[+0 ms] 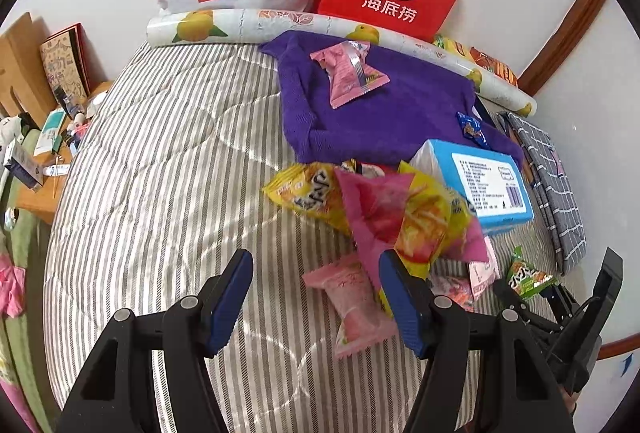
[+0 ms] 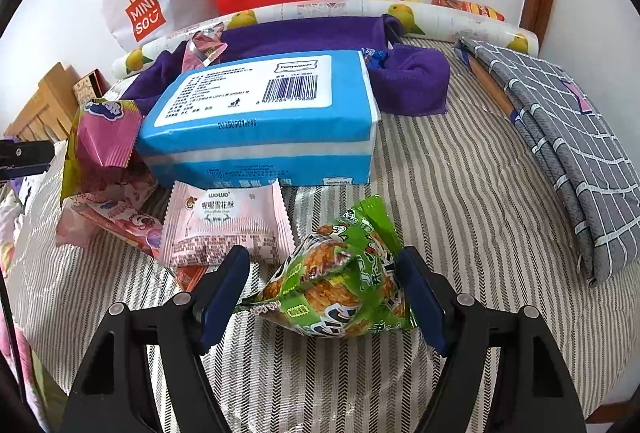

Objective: Organize snacks
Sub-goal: 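Grasp the green chip bag with the right gripper, then grasp the pale pink candy pack with the left gripper while the right holds the green bag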

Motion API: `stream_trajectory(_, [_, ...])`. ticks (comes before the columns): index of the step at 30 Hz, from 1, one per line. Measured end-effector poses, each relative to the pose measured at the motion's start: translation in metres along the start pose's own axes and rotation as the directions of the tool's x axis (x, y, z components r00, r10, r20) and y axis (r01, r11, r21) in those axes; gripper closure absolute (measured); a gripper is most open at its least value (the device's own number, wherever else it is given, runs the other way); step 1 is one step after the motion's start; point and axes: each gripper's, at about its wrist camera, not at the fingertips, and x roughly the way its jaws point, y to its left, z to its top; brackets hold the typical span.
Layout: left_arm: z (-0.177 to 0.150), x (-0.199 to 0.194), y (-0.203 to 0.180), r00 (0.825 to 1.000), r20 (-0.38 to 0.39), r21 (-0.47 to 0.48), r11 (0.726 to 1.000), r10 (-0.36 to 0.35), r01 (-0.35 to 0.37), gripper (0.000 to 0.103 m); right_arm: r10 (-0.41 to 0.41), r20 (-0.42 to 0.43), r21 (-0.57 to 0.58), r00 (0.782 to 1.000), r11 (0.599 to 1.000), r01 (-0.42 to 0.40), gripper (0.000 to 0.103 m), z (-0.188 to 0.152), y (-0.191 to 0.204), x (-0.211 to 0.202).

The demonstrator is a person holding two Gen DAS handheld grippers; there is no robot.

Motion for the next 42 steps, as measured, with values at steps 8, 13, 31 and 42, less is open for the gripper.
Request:
stream_trajectory(8, [-0.012, -0.001, 0.012, 1.000, -0.006, -0.029, 1.000, -0.001, 0.001, 0.040, 0.043, 0.029, 0.086, 0.999, 0.995, -0.045, 0.041, -0.008, -0.010, -0.007])
stream_trajectory(13, [-0.016, -0.001, 0.015, 1.000, -0.005, -0.036, 0.999, -0.020, 0.020, 0.040, 0.076, 0.026, 0.126, 0.997, 0.989, -0.078, 0.053, -0.011, -0.015, -0.011])
stream_trajectory(31, [-0.031, 0.017, 0.002, 0.997, -0.047, 0.005, 0.998, -0.068, 0.068, 0.040, 0.078, 0.100, 0.123, 0.992, 0.988, -0.090, 0.054, -0.005, -0.021, -0.047])
stream_trajectory(42, [-0.036, 0.042, -0.013, 0.996, -0.085, 0.028, 0.999, -0.041, 0.043, 0.040, 0.084, 0.090, 0.112, 0.992, 0.989, -0.094, 0.054, -0.010, -0.024, -0.043])
